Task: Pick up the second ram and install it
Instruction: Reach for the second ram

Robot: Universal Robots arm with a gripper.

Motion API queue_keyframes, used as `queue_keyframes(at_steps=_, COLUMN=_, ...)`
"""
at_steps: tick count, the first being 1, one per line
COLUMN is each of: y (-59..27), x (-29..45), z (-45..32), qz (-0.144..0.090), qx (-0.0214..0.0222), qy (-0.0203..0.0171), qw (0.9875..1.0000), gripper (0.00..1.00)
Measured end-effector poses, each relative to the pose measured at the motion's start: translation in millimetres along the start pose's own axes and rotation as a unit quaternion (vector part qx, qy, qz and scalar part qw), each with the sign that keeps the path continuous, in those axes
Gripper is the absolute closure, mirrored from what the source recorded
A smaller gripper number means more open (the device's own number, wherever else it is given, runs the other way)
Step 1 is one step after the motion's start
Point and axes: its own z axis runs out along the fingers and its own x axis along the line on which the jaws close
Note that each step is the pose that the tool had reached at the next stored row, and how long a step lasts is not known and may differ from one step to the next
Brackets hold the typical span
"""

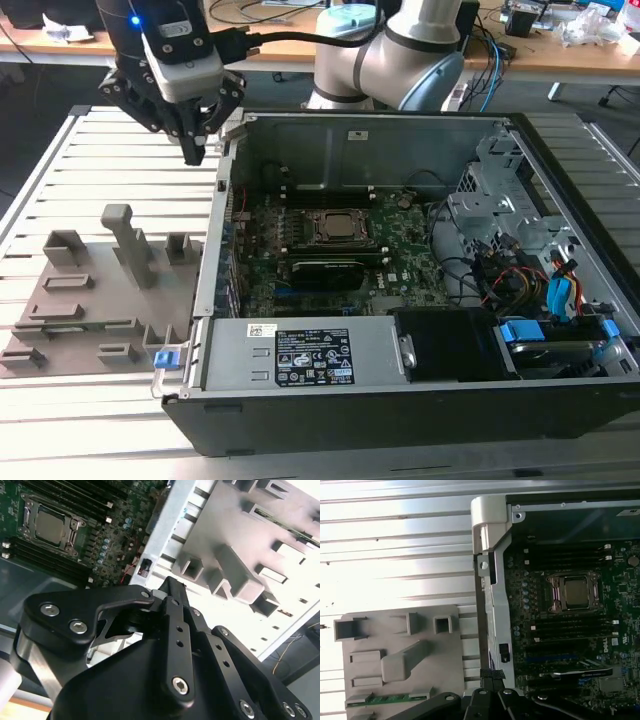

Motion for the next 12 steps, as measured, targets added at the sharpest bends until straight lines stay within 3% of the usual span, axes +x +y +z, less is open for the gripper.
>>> queue_keyframes(at_steps=6, y=-0.8, x=10.3, z=-0.3, qz=0.000, qx=0.0001, qy=0.0000, qw=1.0000, gripper=0.89)
queue_keyframes(at_steps=12, y=-2.8, x=37.1, z=-1.0, qz=0.000, qx=0.0000, qy=-0.0003, qw=1.0000, gripper=0.89)
